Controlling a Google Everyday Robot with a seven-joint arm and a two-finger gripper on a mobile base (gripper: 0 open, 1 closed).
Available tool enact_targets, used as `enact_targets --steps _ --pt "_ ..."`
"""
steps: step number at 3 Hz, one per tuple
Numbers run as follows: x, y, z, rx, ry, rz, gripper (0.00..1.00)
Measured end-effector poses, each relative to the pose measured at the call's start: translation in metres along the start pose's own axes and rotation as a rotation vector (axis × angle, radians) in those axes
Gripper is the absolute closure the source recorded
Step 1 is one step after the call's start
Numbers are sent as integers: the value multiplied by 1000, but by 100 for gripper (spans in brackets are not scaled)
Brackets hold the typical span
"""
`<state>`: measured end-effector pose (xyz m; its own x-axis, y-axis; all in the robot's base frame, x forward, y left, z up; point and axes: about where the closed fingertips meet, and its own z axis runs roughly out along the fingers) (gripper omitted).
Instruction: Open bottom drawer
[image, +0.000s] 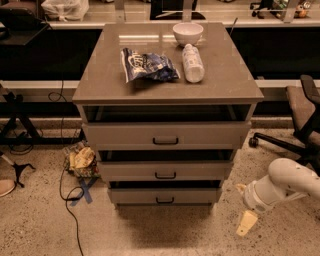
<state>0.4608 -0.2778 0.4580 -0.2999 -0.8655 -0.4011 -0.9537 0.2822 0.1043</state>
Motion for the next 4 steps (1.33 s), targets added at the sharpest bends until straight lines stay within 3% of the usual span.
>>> enact_targets --steps 1,2,3,4 --pt "-8 -7 40 -22 -3 -153 0" --pt "-23 -11 115 -73 -10 -337 0" --pt "-23 -11 115 -73 -10 -337 0" --pt "-9 -34 159 -13 10 -363 0"
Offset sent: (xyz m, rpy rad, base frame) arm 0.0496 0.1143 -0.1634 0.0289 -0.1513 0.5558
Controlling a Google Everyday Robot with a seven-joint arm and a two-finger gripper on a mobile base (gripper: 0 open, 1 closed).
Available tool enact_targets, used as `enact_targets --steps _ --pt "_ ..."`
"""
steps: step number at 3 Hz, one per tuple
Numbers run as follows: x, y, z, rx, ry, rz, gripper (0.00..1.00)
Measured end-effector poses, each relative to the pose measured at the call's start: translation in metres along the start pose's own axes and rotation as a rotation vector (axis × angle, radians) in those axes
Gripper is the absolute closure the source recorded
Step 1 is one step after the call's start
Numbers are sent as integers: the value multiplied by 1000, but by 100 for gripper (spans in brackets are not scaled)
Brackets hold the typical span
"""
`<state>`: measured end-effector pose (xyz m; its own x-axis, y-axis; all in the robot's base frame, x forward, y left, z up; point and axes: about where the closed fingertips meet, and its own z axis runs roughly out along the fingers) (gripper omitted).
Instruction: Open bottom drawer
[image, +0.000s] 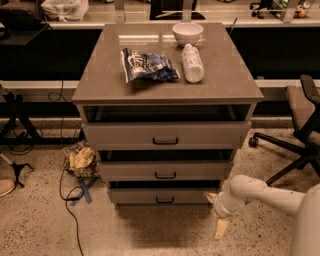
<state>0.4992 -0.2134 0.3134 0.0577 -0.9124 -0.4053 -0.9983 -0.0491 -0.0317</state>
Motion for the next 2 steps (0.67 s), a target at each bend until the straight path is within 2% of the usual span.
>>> enact_targets --steps 2 --pt "24 -35 82 83 47 -64 0"
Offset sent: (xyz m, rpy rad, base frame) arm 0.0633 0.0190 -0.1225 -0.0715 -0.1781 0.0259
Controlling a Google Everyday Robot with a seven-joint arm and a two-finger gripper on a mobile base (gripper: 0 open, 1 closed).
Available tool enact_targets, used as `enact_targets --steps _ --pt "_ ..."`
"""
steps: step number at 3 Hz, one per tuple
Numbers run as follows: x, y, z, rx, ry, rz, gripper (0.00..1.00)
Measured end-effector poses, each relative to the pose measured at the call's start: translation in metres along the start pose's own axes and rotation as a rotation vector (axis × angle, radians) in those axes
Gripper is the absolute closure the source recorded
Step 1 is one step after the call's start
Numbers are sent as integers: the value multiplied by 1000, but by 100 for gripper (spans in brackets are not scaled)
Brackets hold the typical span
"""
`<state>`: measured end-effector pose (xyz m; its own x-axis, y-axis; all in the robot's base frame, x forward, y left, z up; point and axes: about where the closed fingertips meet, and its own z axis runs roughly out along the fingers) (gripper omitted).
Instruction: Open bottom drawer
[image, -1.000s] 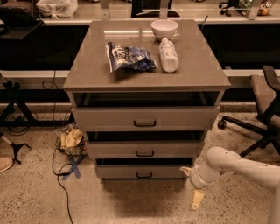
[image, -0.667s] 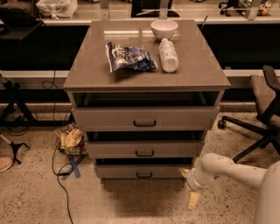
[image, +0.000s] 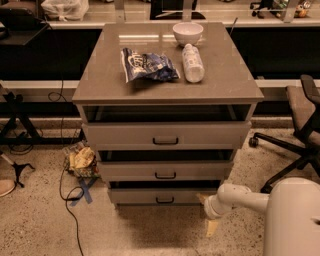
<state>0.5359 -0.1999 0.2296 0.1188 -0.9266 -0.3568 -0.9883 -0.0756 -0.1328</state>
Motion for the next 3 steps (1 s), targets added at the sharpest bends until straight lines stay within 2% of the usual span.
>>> enact_targets --steps 1,2,3 --pt "0 1 1 1 -1 0 0" --pt "-3 -11 6 56 7 -27 0" --pt "-10 -33 16 121 28 -58 0"
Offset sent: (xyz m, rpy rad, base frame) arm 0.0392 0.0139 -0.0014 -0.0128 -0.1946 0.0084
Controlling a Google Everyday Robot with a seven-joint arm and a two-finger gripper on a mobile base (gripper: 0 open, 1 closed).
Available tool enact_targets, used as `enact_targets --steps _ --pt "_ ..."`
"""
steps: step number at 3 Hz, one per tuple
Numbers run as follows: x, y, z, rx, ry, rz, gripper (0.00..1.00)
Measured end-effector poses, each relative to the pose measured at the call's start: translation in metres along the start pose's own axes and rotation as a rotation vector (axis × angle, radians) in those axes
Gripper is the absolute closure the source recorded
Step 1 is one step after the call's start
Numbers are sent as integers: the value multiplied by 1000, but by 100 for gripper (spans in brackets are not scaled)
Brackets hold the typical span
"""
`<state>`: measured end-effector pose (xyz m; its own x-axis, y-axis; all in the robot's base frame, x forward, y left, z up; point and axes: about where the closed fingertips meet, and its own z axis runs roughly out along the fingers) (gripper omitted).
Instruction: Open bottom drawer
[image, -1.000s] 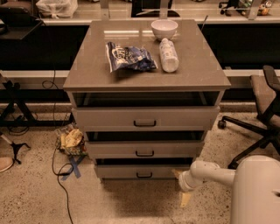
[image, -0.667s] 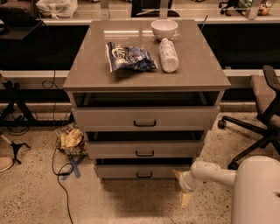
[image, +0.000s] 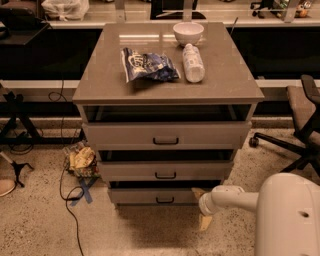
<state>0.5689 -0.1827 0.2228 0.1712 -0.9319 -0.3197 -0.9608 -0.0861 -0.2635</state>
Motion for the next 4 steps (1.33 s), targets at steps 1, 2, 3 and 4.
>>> enact_targets --steps 1,2,3,4 --pt "-4 -22 27 33 16 22 0" --pt "-4 -36 43 54 18 71 0" --pt "-3 -47 59 61 -3 151 0" --pt "-3 -60 71 62 -6 195 0"
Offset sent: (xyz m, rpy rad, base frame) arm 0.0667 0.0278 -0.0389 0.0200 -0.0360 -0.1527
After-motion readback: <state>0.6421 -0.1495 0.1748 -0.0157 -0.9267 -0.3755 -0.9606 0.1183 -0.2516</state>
